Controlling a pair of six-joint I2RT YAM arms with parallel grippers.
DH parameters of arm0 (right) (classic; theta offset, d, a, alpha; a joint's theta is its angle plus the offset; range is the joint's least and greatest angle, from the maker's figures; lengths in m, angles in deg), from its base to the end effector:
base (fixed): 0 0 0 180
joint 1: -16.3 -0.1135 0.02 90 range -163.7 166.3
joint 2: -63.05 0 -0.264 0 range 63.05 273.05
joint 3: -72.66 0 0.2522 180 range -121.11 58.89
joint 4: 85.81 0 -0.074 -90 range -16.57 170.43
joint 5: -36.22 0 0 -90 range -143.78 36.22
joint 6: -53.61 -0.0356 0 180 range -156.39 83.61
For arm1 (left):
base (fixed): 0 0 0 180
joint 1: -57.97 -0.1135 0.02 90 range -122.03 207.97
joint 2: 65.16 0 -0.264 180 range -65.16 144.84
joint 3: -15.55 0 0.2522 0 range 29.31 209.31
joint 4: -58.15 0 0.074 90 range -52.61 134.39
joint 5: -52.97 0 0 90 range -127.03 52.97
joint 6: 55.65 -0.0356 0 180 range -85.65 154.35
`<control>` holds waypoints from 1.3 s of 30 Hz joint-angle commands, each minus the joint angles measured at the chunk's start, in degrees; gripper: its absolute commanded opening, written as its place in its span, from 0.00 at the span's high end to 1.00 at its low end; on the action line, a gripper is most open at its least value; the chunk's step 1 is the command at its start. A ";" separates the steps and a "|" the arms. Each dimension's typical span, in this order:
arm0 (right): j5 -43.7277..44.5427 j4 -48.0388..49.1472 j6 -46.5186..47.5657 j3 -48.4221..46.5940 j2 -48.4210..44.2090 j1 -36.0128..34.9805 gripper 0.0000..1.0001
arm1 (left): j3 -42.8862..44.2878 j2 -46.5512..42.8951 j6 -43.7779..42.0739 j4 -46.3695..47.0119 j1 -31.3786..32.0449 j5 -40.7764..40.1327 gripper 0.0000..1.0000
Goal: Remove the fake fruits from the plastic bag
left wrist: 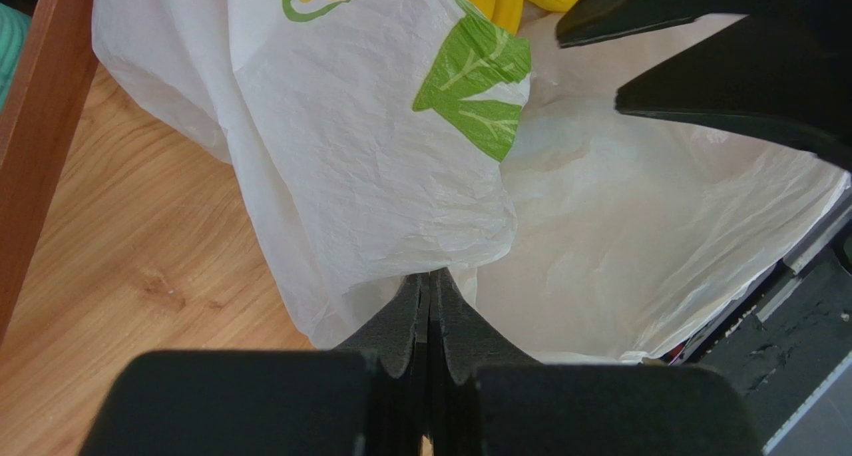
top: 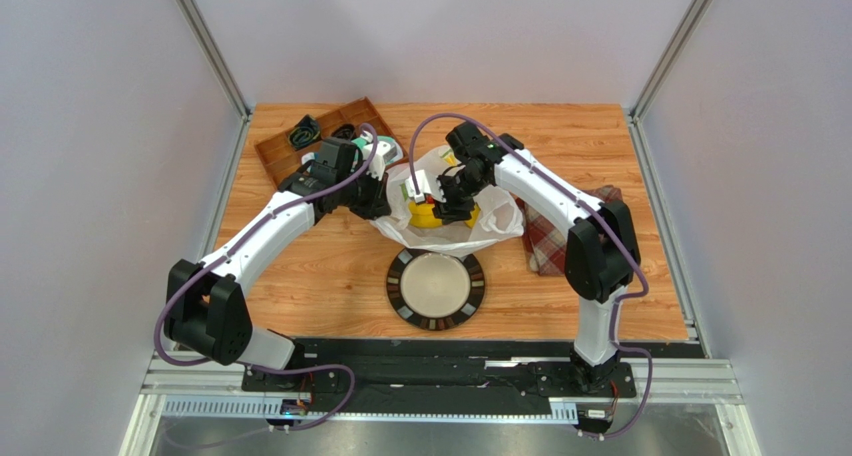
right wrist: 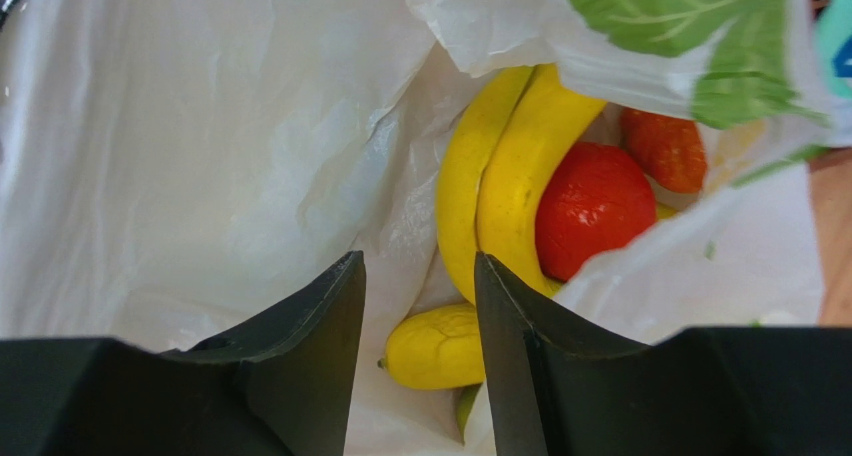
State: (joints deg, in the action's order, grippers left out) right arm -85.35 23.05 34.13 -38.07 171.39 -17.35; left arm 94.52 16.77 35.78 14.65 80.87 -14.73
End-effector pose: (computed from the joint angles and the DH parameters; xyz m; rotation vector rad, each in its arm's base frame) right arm 0.3167 0.2332 0.2774 -2.1123 1.4725 0.5370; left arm 0.2789 -0.1325 0.2843 0.6319 2.3202 -0.6637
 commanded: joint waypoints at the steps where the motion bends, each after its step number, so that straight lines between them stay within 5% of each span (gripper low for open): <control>1: -1.12 -2.91 6.20 -3.84 3.46 0.07 0.52 | 2.38 0.68 0.50 1.53 -0.04 1.43 1.00; 10: 5.20 4.21 6.03 -2.17 7.85 1.13 0.37 | 2.38 1.04 -0.46 0.91 -0.04 2.74 1.00; 23: 6.08 6.05 7.26 -5.95 15.24 2.89 0.34 | 2.29 2.62 -0.29 0.91 0.04 4.94 1.00; 39: 3.36 12.91 5.85 -5.68 13.48 3.41 0.33 | 1.24 1.83 -0.11 0.64 0.04 6.52 1.00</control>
State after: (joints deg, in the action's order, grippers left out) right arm -80.98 34.17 39.92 -41.00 183.95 -14.29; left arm 94.52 19.43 35.65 14.58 80.87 -10.12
